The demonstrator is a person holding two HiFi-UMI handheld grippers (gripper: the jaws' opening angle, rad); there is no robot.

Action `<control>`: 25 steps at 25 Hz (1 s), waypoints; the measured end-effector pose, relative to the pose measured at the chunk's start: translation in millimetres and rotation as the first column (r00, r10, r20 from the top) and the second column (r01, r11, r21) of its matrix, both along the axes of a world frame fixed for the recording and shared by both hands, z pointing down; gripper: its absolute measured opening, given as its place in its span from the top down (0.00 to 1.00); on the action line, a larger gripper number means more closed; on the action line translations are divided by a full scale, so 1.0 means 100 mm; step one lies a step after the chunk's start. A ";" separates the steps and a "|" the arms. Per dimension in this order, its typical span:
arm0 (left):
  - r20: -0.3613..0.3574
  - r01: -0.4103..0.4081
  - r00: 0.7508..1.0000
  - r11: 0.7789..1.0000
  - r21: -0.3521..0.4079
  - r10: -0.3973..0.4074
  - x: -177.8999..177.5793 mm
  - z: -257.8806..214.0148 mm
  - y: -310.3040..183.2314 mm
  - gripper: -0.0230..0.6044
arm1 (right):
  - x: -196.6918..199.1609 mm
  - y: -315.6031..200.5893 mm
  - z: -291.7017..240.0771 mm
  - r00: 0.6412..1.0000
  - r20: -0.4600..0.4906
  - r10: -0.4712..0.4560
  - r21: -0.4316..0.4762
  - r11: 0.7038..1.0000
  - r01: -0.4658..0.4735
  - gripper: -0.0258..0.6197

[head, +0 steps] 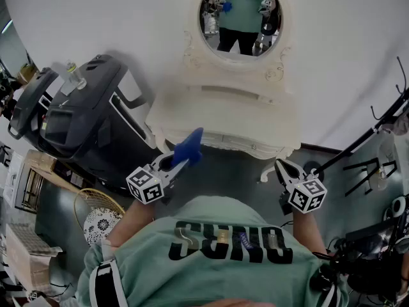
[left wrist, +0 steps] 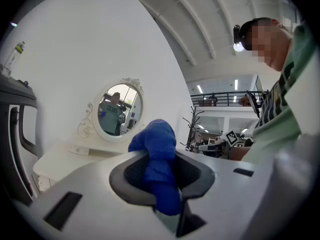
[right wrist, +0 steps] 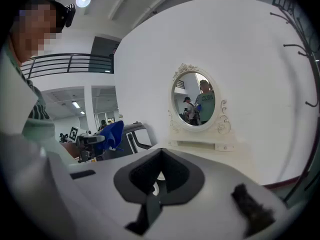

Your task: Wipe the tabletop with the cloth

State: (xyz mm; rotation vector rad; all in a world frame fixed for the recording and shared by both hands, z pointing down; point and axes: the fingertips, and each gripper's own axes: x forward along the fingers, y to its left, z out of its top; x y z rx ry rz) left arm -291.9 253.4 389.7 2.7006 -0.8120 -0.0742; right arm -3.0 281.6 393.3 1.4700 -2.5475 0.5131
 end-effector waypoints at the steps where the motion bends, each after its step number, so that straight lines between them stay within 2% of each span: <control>1: 0.001 0.001 1.000 1.000 -0.001 -0.001 0.06 0.00 0.00 0.80 | 0.06 0.01 0.00 1.000 0.001 -0.001 -0.001 1.000 0.001 0.94; 9: 0.016 -0.012 1.000 1.000 -0.017 0.012 0.68 -0.01 0.02 0.80 | 0.58 0.06 -0.01 1.000 -0.025 -0.015 0.013 1.000 0.015 0.94; 15: 0.026 -0.010 1.000 1.000 -0.025 0.011 1.15 -0.05 0.01 0.80 | 1.05 0.05 -0.07 0.998 0.061 -0.016 0.018 1.000 0.015 0.94; 18: 0.038 -0.009 0.999 0.999 -0.044 0.011 1.38 0.01 0.03 0.80 | 1.22 0.07 0.00 0.997 0.073 -0.038 0.005 0.999 0.038 0.94; 22: 0.057 -0.021 0.998 0.997 -0.069 0.025 1.63 0.10 0.03 0.80 | 1.37 0.05 0.15 0.993 0.091 -0.073 -0.025 0.997 0.076 0.94; 25: 0.079 -0.028 0.996 0.996 -0.088 0.035 1.68 0.16 -0.02 0.80 | 1.36 -0.05 0.26 0.989 0.123 -0.086 -0.052 0.994 0.093 0.94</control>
